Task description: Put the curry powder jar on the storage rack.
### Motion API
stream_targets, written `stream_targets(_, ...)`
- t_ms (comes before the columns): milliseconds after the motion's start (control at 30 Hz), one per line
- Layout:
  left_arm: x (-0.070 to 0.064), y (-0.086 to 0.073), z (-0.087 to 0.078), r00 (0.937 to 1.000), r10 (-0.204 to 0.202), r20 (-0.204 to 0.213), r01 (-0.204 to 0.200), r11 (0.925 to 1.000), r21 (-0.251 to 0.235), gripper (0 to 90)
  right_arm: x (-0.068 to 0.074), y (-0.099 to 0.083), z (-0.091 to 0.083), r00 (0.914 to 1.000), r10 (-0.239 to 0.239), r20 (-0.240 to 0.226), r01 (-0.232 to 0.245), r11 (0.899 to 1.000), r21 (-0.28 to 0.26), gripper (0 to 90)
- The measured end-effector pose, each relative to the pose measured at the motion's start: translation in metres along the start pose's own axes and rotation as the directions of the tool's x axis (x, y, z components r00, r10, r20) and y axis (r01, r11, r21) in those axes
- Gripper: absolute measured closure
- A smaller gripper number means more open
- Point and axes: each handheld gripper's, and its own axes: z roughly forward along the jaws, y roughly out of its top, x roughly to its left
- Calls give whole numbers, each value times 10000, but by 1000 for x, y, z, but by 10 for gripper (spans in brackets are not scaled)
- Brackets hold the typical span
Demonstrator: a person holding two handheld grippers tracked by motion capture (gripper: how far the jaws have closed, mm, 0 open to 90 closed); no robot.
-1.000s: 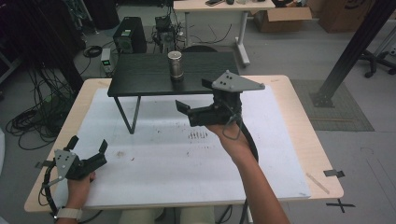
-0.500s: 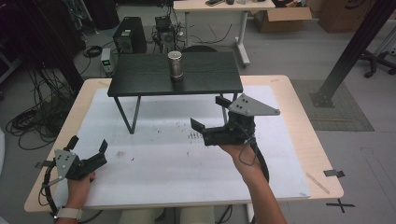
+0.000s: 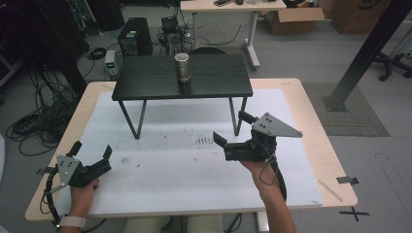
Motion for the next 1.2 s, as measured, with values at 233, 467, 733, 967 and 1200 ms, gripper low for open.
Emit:
stream_targets(233, 0, 0, 0, 10000, -11, -2, 11, 10000, 7, 2, -9, -24, -3, 9982, 67, 588, -71, 10000, 53, 0)
stream_targets(467, 0, 0, 0, 10000, -9, -5, 9, 10000, 14, 2, -19, -49, -6, 9898, 48, 1423, -31, 9999, -116, 0)
stream_targets(733, 0, 0, 0, 10000, 0, -10, 0, 10000, 32, 2, -27, -69, -10, 9812, 233, 1915, -192, 9995, -233, 0)
stream_targets(967, 0, 0, 0, 10000, 15, -13, -15, 10000, 37, 2, -34, -87, -11, 9696, 212, 2438, -174, 9997, -178, 0)
stream_targets(1200, 0, 0, 0, 10000, 10, -12, -10, 10000, 49, 2, -39, -106, -11, 9596, 313, 2796, -261, 9994, -222, 0)
